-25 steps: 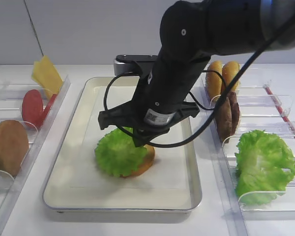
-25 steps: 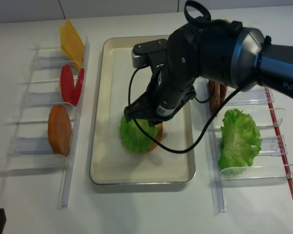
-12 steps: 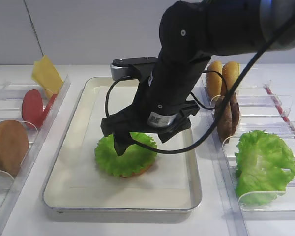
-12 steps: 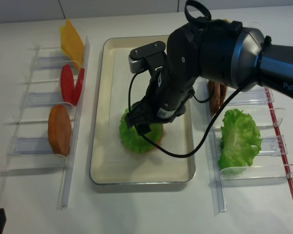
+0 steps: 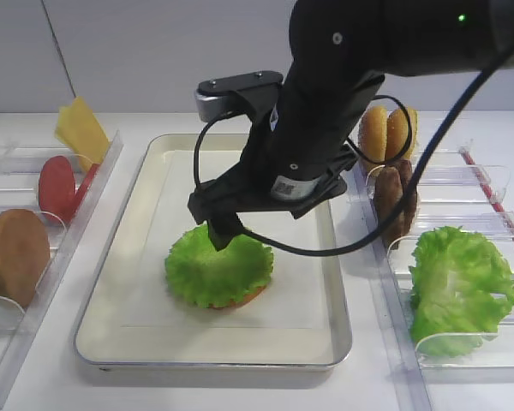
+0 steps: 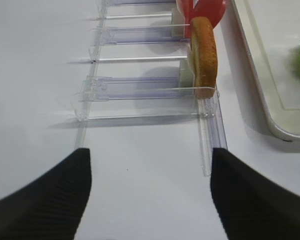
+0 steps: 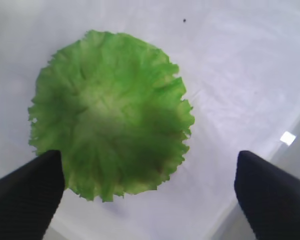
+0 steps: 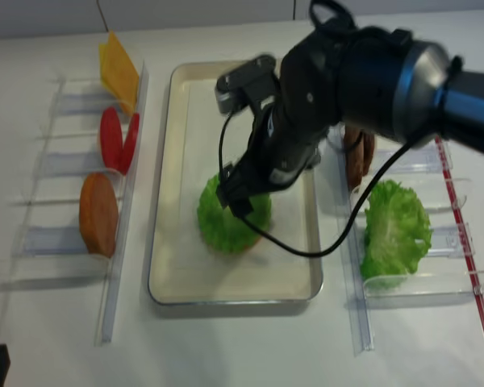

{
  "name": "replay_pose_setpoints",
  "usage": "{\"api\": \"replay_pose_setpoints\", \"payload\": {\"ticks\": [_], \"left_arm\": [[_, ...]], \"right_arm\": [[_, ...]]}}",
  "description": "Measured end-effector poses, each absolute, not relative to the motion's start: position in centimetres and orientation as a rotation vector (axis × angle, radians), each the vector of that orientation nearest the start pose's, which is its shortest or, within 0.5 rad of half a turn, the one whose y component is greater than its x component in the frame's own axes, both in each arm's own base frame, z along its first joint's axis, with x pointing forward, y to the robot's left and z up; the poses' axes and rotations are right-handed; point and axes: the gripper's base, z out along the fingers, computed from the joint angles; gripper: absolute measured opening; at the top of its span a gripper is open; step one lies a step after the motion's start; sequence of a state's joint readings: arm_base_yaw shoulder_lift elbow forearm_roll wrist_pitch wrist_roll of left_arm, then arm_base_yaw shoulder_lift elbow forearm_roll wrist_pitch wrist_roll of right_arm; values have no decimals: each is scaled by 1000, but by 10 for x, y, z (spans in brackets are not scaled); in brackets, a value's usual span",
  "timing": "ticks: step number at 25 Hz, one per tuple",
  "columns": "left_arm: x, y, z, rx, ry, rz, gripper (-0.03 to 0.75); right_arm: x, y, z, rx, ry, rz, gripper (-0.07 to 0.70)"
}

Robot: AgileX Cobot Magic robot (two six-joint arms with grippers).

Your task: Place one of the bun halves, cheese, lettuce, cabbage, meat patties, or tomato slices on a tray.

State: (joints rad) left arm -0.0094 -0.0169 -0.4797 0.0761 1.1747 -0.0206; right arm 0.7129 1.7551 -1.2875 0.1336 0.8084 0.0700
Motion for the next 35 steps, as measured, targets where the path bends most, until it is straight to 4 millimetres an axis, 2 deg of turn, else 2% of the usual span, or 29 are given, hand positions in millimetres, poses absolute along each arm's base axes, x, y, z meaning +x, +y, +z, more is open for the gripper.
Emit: {"api": "replay_pose_setpoints", "payload": {"ticks": [5, 8, 14, 16, 20, 24, 29, 35], "left_arm": [[-10, 6, 263, -21, 2160, 76, 477], [-10, 6, 263, -21, 2160, 76, 477], [-10, 6, 263, -21, 2160, 76, 477], [-10, 6, 263, -21, 2160, 76, 477], [-10, 6, 263, -21, 2160, 76, 477], [-10, 6, 263, -21, 2160, 76, 477], [-10, 6, 263, -21, 2160, 76, 477], [-10, 6, 263, -21, 2160, 76, 477]], "right_arm": [[268, 236, 260, -785, 2615, 344, 691], [270, 222, 276, -738, 2592, 344, 691], [265, 181, 316, -633, 2548, 310, 691], [256, 165, 330, -607, 2502, 290, 691], [230, 131, 343, -555, 2443, 235, 691], [207, 102, 335, -484, 2452, 201, 691], [183, 82, 315, -416, 2486, 191, 691], [174, 61, 304, -249, 2494, 236, 691]]}}
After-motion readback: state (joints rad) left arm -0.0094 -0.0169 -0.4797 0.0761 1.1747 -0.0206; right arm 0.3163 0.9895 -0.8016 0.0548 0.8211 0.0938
